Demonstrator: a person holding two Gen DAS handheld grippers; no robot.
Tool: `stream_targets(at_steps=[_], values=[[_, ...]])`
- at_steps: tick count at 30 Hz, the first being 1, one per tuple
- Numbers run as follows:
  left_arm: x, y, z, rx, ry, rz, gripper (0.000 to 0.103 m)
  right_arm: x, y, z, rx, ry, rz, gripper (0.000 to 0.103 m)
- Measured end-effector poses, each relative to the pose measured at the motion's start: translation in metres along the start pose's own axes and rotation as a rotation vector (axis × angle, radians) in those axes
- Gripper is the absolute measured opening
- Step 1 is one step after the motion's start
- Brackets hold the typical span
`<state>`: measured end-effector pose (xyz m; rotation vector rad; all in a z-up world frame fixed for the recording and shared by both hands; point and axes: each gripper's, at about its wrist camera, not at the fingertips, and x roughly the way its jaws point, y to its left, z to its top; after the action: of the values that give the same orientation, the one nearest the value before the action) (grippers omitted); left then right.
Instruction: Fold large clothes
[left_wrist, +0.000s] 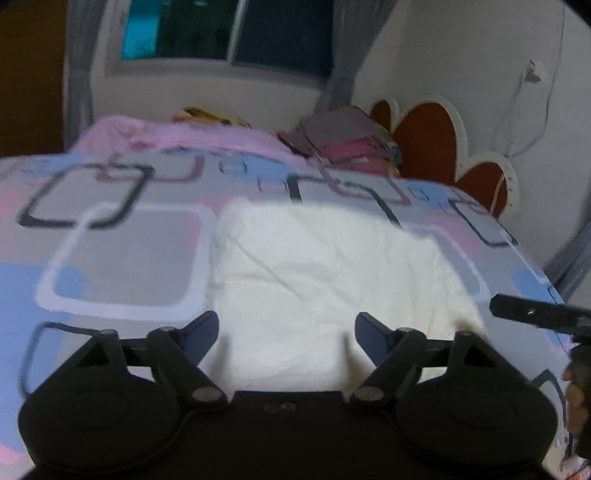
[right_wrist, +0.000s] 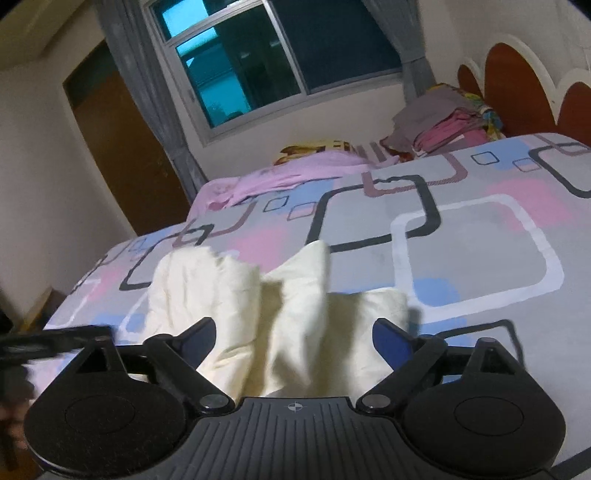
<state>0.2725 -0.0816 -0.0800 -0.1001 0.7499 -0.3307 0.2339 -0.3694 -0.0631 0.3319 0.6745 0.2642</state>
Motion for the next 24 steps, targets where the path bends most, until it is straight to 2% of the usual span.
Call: stream_targets(at_steps=[2, 3, 4, 5, 10, 11, 12, 13, 17, 19, 21, 23, 24], values=[[0.025, -0.009, -0.009, 0.045, 0.039, -0.049, 0.076, 0.009, 0.009, -0.006, 0.021, 0.039, 0.006, 0.091], [0.033, -0.012, -0.012, 0.063, 0.039, -0.047, 0.078, 0.013, 0.011, -0.009, 0.044, 0.064, 0.008, 0.091], [0.036, -0.016, -0.017, 0.082, 0.025, -0.032, 0.078, 0.017, 0.013, -0.013, 0.073, 0.091, 0.017, 0.091], [0.04, -0.022, -0.02, 0.102, 0.014, -0.03, 0.082, 0.018, 0.014, -0.016, 0.099, 0.109, 0.025, 0.091], [0.047, -0.037, -0.024, 0.133, -0.002, -0.084, 0.083, 0.011, 0.017, -0.032, 0.108, 0.182, 0.025, 0.091], [0.05, -0.037, -0.023, 0.128, 0.001, -0.098, 0.083, 0.011, 0.017, -0.037, 0.084, 0.198, 0.011, 0.087], [0.047, -0.035, -0.025, 0.115, 0.005, -0.11, 0.084, 0.011, 0.017, -0.042, 0.061, 0.209, 0.0, 0.074], [0.045, -0.03, -0.026, 0.092, 0.01, -0.128, 0.084, 0.014, 0.014, -0.048, 0.058, 0.239, 0.001, 0.038], [0.046, -0.021, -0.019, 0.064, 0.029, -0.209, 0.082, 0.019, 0.008, -0.063, 0.01, 0.231, -0.062, 0.023], [0.041, -0.017, -0.012, 0.053, 0.024, -0.222, 0.077, 0.014, -0.004, -0.062, 0.053, 0.209, -0.095, 0.02], [0.038, -0.009, -0.003, 0.045, -0.014, -0.186, 0.08, 0.008, -0.021, -0.061, 0.108, 0.194, -0.112, 0.019], [0.051, -0.004, 0.002, 0.039, 0.0, -0.139, 0.08, 0.016, -0.035, -0.069, 0.158, 0.219, -0.131, 0.019], [0.062, -0.003, 0.003, 0.034, 0.018, -0.125, 0.086, 0.023, -0.038, -0.076, 0.149, 0.243, -0.131, 0.019]])
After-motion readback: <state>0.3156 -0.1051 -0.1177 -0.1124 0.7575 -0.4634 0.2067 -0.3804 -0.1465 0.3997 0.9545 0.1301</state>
